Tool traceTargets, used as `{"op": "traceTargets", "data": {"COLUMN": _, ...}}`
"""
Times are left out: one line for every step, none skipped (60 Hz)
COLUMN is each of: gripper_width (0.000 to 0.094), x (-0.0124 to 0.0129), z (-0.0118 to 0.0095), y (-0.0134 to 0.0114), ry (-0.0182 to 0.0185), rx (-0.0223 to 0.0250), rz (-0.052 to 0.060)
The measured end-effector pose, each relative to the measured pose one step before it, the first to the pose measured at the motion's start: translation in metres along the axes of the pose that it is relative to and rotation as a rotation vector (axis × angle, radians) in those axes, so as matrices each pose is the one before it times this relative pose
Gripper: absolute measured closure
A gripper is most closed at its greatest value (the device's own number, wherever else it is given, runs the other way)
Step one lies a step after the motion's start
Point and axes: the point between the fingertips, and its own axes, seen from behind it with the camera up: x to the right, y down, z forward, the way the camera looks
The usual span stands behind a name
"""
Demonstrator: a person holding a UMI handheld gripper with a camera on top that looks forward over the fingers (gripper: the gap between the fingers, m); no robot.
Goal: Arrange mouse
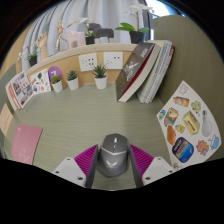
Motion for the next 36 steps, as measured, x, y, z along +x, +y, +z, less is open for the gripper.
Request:
{"op": "traceTargets", "data": {"gripper_width": 0.0371, "x": 0.00075, "z": 0.00114, "y": -0.00082, "ry": 0.00051, "rx": -0.00141, "rz": -0.0005}}
{"op": "traceTargets", "data": {"gripper_width": 0.0388, "x": 0.0015, "z": 0.0011, "y": -0.00068, "ry": 0.00338, "rx": -0.00169, "rz": 0.0007}}
{"op": "traceTargets", "data": {"gripper_width": 0.0395, "x": 0.00016, "z": 0.0007, "y": -0.00066, "ry": -0.00132, "rx": -0.00145, "rz": 0.0016}}
{"op": "traceTargets", "data": {"gripper_width": 0.0397, "x": 0.00017, "z": 0.00083, "y": -0.00063, "ry": -0.00139, "rx": -0.00102, "rz": 0.0029}}
{"op": "traceTargets", "data": {"gripper_width": 0.0405, "x": -0.0003, "z": 0.00057, "y": -0.00089, "ry": -0.00252, "rx": -0.00076, "rz": 0.0017}}
{"op": "traceTargets", "data": {"gripper_width": 0.0414, "x": -0.00033, "z": 0.00064, "y": -0.00047, "ry": -0.00202, "rx": -0.0019, "rz": 0.0001}}
{"op": "traceTargets", "data": {"gripper_width": 0.0414, "x": -0.00041, "z": 0.00031, "y": -0.00023, "ry": -0.00306, "rx": -0.0024, "rz": -0.0021}}
{"op": "traceTargets", "data": {"gripper_width": 0.0427, "x": -0.00039, "z": 0.00023, "y": -0.00035, "ry": -0.00287, "rx": -0.0017, "rz": -0.0039}}
{"op": "traceTargets", "data": {"gripper_width": 0.044, "x": 0.00007, "z": 0.00026, "y": 0.00012, "ry": -0.00131, "rx": -0.00298, "rz": -0.0035}}
{"op": "traceTargets", "data": {"gripper_width": 0.044, "x": -0.00043, "z": 0.00028, "y": -0.0005, "ry": -0.00263, "rx": -0.00014, "rz": -0.0014}}
{"op": "traceTargets", "data": {"gripper_width": 0.0441, "x": -0.00056, "z": 0.00031, "y": -0.00031, "ry": -0.00309, "rx": -0.00043, "rz": -0.0006}}
{"op": "traceTargets", "data": {"gripper_width": 0.0458, "x": -0.00022, "z": 0.00048, "y": -0.00044, "ry": -0.00197, "rx": 0.00065, "rz": -0.0016}}
{"op": "traceTargets", "data": {"gripper_width": 0.046, "x": -0.00024, "z": 0.00039, "y": -0.00001, "ry": -0.00296, "rx": -0.0004, "rz": -0.0037}}
{"op": "traceTargets", "data": {"gripper_width": 0.0477, "x": -0.00045, "z": 0.00014, "y": -0.00015, "ry": -0.00356, "rx": -0.00024, "rz": -0.0062}}
{"op": "traceTargets", "data": {"gripper_width": 0.0483, "x": -0.00114, "z": 0.00032, "y": -0.00014, "ry": -0.0062, "rx": -0.00024, "rz": -0.0046}}
{"op": "traceTargets", "data": {"gripper_width": 0.0482, "x": -0.0008, "z": 0.00024, "y": -0.00011, "ry": -0.00491, "rx": -0.00101, "rz": -0.0043}}
{"op": "traceTargets", "data": {"gripper_width": 0.0516, "x": -0.00065, "z": 0.00036, "y": -0.00026, "ry": -0.00555, "rx": -0.00036, "rz": -0.0045}}
{"op": "traceTargets", "data": {"gripper_width": 0.0518, "x": 0.00005, "z": 0.00006, "y": 0.00045, "ry": -0.0034, "rx": -0.00341, "rz": -0.0022}}
{"op": "traceTargets", "data": {"gripper_width": 0.0546, "x": -0.00017, "z": 0.00042, "y": -0.0005, "ry": -0.00187, "rx": -0.00105, "rz": -0.0005}}
{"op": "traceTargets", "data": {"gripper_width": 0.055, "x": 0.00008, "z": 0.0002, "y": 0.00067, "ry": 0.00006, "rx": -0.0055, "rz": 0.0032}}
{"op": "traceTargets", "data": {"gripper_width": 0.0564, "x": -0.00001, "z": 0.00017, "y": -0.00028, "ry": 0.00088, "rx": -0.00221, "rz": 0.0018}}
{"op": "traceTargets", "data": {"gripper_width": 0.058, "x": -0.00016, "z": -0.00006, "y": 0.00082, "ry": 0.00082, "rx": -0.00684, "rz": -0.0005}}
{"op": "traceTargets", "data": {"gripper_width": 0.0605, "x": 0.0, "z": 0.00015, "y": -0.00042, "ry": 0.00135, "rx": -0.00209, "rz": 0.0012}}
{"op": "traceTargets", "data": {"gripper_width": 0.0605, "x": 0.00017, "z": 0.00008, "y": 0.001, "ry": 0.00407, "rx": -0.00857, "rz": 0.0053}}
{"op": "traceTargets", "data": {"gripper_width": 0.0606, "x": -0.00017, "z": 0.00007, "y": -0.00019, "ry": 0.00437, "rx": -0.00466, "rz": 0.0044}}
{"op": "traceTargets", "data": {"gripper_width": 0.0635, "x": -0.00027, "z": 0.00015, "y": -0.00043, "ry": 0.00428, "rx": -0.00327, "rz": 0.0001}}
{"op": "traceTargets", "data": {"gripper_width": 0.0634, "x": -0.00089, "z": 0.0, "y": 0.00088, "ry": 0.00361, "rx": -0.00747, "rz": -0.0025}}
{"op": "traceTargets", "data": {"gripper_width": 0.0635, "x": -0.00023, "z": 0.00074, "y": -0.00066, "ry": 0.00279, "rx": -0.00003, "rz": -0.0081}}
{"op": "traceTargets", "data": {"gripper_width": 0.0636, "x": -0.00073, "z": 0.00027, "y": 0.00003, "ry": 0.00231, "rx": -0.0043, "rz": -0.0076}}
{"op": "traceTargets", "data": {"gripper_width": 0.0636, "x": -0.00066, "z": 0.00016, "y": -0.0004, "ry": 0.0015, "rx": -0.00333, "rz": -0.0048}}
{"op": "traceTargets", "data": {"gripper_width": 0.0636, "x": -0.00032, "z": 0.00032, "y": -0.00042, "ry": 0.00172, "rx": -0.00319, "rz": -0.0021}}
{"op": "traceTargets", "data": {"gripper_width": 0.0635, "x": -0.00053, "z": 0.00027, "y": -0.00038, "ry": 0.00066, "rx": -0.00347, "rz": 0.0005}}
{"op": "traceTargets", "data": {"gripper_width": 0.0636, "x": -0.00062, "z": 0.00038, "y": -0.00049, "ry": -0.00043, "rx": -0.00267, "rz": 0.0024}}
{"op": "traceTargets", "data": {"gripper_width": 0.0637, "x": -0.00048, "z": 0.00035, "y": -0.00052, "ry": 0.00054, "rx": -0.00289, "rz": 0.0032}}
{"op": "traceTargets", "data": {"gripper_width": 0.0636, "x": -0.00011, "z": 0.00007, "y": -0.00056, "ry": 0.0025, "rx": -0.00428, "rz": 0.0017}}
{"op": "traceTargets", "data": {"gripper_width": 0.0635, "x": 0.00034, "z": -0.00074, "y": -0.00109, "ry": 0.00467, "rx": -0.00544, "rz": 0.0032}}
